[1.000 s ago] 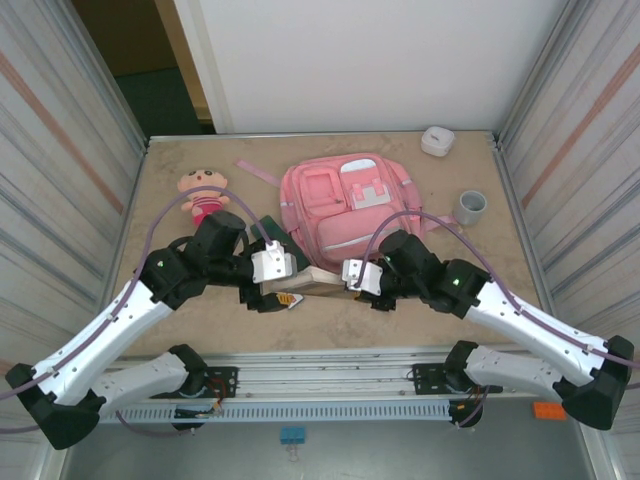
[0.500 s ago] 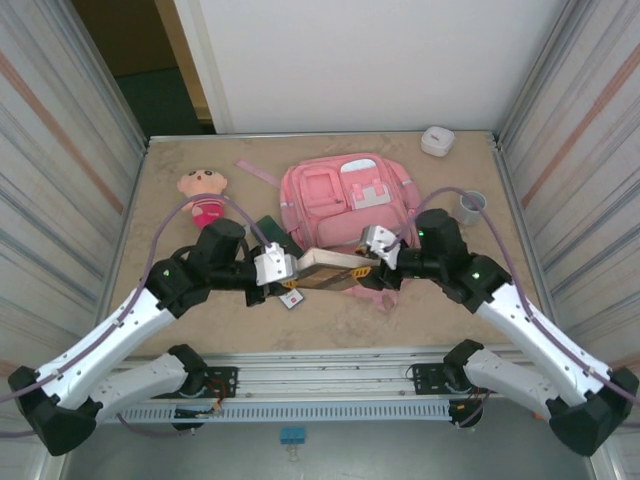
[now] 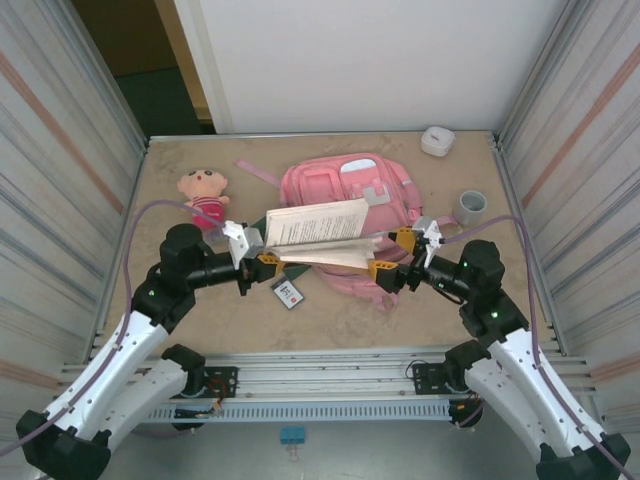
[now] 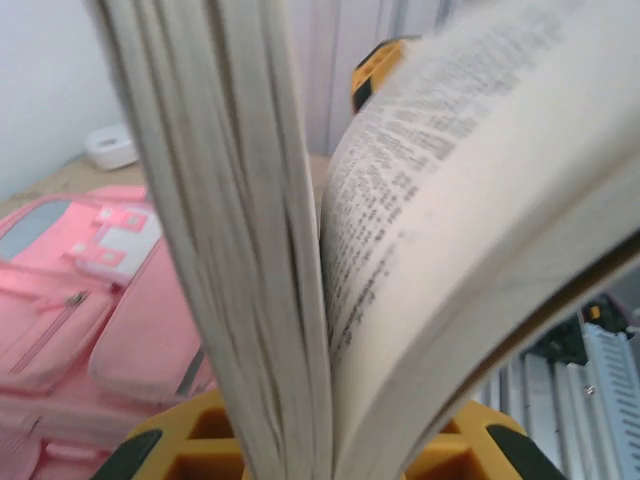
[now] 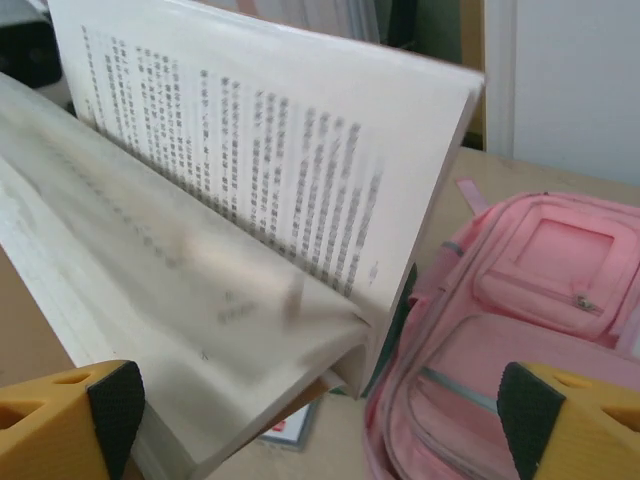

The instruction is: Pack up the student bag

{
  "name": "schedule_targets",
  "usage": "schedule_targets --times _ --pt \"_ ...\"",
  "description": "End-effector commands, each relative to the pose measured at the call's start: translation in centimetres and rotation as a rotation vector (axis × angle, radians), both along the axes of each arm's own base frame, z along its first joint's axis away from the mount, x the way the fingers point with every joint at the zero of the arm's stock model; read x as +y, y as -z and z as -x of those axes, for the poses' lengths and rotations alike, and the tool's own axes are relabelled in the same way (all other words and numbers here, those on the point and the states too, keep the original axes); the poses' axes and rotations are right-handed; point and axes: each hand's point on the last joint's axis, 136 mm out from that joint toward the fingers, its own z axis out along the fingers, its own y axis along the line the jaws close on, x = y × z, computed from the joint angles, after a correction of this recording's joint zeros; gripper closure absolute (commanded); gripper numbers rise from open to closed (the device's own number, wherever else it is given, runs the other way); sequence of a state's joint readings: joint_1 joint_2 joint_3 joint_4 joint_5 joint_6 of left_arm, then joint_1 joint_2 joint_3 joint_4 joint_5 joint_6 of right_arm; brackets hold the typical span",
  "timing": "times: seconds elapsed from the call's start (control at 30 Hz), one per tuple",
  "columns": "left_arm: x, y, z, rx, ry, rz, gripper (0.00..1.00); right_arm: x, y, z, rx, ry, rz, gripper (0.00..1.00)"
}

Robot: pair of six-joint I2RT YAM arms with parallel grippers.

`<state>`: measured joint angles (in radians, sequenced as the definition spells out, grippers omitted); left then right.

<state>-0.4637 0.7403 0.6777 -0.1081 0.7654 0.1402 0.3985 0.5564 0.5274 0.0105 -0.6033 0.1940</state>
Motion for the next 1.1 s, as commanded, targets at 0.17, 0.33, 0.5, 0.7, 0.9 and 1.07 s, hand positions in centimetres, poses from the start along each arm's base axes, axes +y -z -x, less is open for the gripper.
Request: schedule_targets --times 0.17,0.33,0.5,0.7,0.9,1.07 --pt "-1.4 -5.9 2.2 -0.045 0.197 0.202 1.00 1.2 -1.7 0.7 0.083 -0.098 -0.152 0.05" --pt "-1.3 -6.1 1.0 -0.010 0.138 0.188 1.00 1.2 -3.3 1.3 0.023 -0.119 -0.149 0.03" --pt "-0.3 -4.4 -2.5 0.088 -0.034 0.112 1.00 -1.6 -3.9 1.2 -0.044 0.045 -0.144 0.00" --pt "-0.4 -4.4 -2.8 0.123 -0.025 0.132 1.00 -3.5 -3.3 2.6 -0.075 0.127 -0.153 0.01" --pt "-1.0 -5.8 -0.4 0.054 0.133 0.143 1.00 -3.2 -2.9 3.1 -0.108 0.096 -0.185 0.01" --pt "-1.1 -6.4 1.7 -0.022 0.240 0.172 1.00 -1.4 -4.0 2.4 -0.089 -0.012 -0.206 0.01"
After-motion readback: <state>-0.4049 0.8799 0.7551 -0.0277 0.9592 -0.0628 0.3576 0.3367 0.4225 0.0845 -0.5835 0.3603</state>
